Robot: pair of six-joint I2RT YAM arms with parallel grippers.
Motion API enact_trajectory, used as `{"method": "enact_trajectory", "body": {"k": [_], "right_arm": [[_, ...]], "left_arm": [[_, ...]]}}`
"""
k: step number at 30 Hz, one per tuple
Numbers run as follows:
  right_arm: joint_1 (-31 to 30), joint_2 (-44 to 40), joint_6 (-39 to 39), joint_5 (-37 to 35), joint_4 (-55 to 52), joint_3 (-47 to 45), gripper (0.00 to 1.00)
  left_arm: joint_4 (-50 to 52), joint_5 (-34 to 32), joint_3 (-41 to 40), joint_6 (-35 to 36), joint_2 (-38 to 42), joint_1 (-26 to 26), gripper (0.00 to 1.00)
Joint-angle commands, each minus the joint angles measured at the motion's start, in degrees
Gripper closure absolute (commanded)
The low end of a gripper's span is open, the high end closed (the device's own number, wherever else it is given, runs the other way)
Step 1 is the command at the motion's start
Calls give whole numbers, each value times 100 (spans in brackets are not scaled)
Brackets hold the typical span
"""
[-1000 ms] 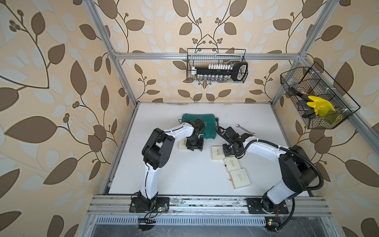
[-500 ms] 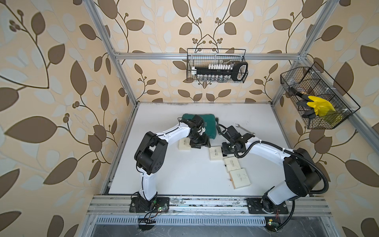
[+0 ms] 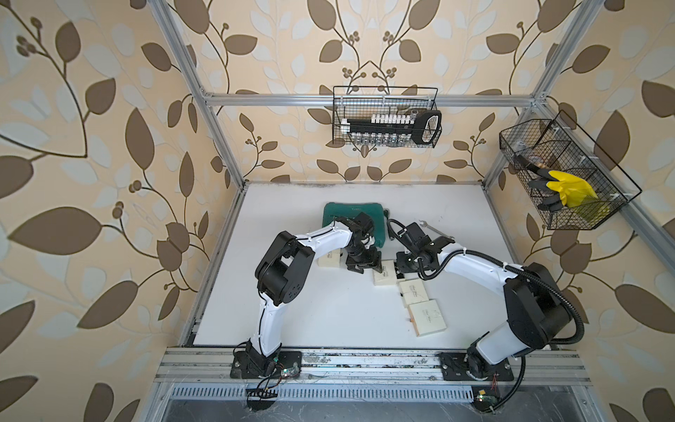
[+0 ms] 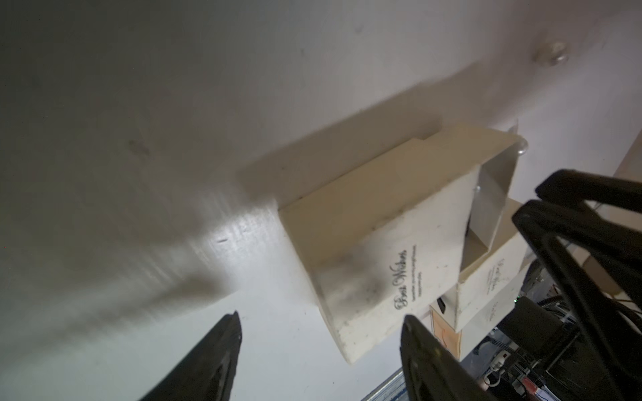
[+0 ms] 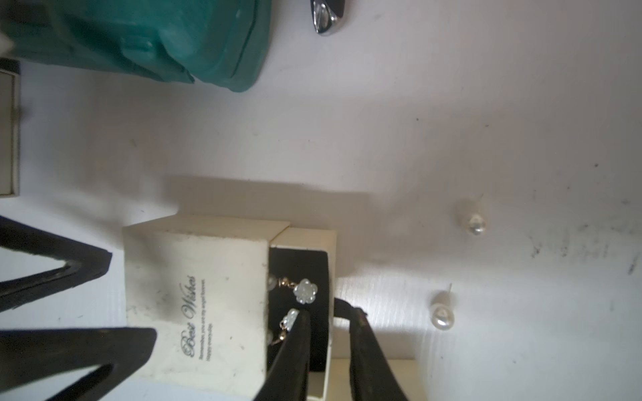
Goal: Take out the earrings from the drawer-style jewelry box
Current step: Open the drawer in the jewelry box.
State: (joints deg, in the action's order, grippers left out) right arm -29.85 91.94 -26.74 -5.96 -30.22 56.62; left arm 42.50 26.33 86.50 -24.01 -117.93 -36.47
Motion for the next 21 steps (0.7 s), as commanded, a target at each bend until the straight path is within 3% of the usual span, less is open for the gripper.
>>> {"method": "enact_trajectory", "body": {"k": [1, 21], "right_arm": [[36, 176, 18, 123, -36, -37, 78], [271, 316, -174, -698, -701, -109, 81]], "left_arm": [[527, -372, 259, 171, -167, -1, 27], [1111, -1296, 246, 375, -580, -23, 30]]}}
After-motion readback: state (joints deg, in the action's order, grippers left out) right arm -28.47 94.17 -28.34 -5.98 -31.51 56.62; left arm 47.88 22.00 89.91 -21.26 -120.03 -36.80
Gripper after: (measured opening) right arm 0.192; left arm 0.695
